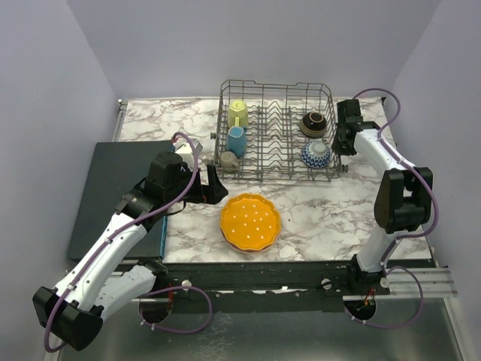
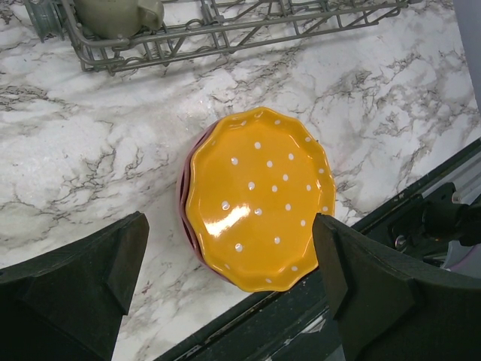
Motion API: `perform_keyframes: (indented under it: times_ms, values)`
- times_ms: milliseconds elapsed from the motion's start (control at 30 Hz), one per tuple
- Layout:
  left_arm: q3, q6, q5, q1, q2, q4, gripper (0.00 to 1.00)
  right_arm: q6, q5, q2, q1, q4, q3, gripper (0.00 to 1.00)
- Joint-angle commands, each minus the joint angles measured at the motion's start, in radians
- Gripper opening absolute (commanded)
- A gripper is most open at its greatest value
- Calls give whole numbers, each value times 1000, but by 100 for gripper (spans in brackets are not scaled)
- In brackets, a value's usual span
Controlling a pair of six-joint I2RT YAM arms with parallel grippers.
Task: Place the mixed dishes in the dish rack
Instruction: Move the dish rack to the center of the board.
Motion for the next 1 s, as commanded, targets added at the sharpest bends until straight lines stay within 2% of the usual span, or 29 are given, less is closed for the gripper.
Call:
perform_keyframes:
  times_ms: [0, 100, 967]
  values:
    - [-11, 16, -27, -2, -19, 14, 99, 39, -86, -23, 1, -8, -46, 4]
    - [-12, 16, -30, -2, -22, 14, 99, 49, -111, -49, 1, 1, -72, 0]
    - [-12, 18, -63, -2, -26, 10, 99, 175, -468, -340, 41, 132, -428, 0]
